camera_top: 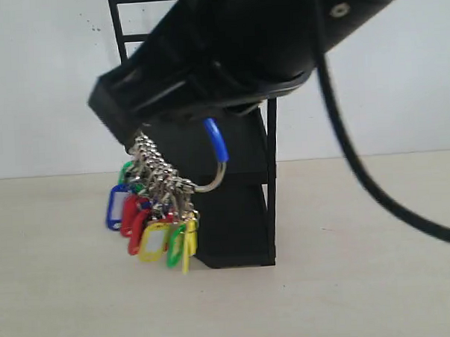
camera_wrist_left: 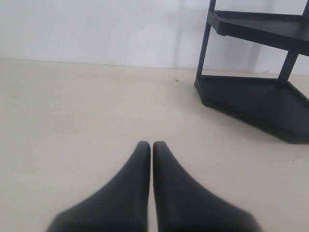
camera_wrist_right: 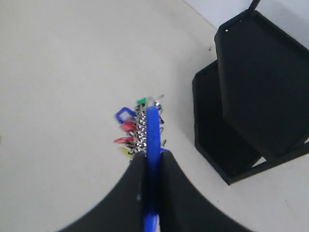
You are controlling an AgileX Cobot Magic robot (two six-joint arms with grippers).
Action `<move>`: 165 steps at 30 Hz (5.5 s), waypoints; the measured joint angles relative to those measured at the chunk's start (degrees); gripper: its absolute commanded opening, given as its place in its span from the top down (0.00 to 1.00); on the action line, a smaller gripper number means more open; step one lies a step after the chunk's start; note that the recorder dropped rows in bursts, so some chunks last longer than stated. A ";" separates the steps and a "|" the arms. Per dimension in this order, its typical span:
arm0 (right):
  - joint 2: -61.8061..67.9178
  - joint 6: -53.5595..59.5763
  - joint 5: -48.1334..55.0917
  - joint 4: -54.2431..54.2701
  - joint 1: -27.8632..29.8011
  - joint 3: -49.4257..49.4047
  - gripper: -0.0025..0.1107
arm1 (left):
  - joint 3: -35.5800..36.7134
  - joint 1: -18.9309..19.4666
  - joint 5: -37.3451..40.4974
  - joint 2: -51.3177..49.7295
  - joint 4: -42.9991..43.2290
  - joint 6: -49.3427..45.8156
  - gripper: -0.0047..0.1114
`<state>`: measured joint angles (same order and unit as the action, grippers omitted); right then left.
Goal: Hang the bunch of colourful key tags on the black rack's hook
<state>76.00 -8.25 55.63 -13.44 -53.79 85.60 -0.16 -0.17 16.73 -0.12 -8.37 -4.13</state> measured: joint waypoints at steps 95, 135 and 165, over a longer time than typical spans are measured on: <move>14.18 -21.83 -24.28 -24.99 28.81 0.00 0.98 | 0.00 0.00 0.00 0.00 0.00 0.00 0.92; 6.14 -25.60 -16.39 -30.09 29.14 -1.23 0.56 | 0.00 0.00 0.00 0.00 0.00 0.00 0.92; -28.55 -27.61 -17.68 -16.66 29.14 -34.73 0.87 | 0.00 0.00 0.00 0.00 0.00 0.00 0.92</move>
<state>47.45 -35.86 37.95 -30.10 -24.64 50.87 -0.16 -0.17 16.73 -0.12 -8.37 -4.13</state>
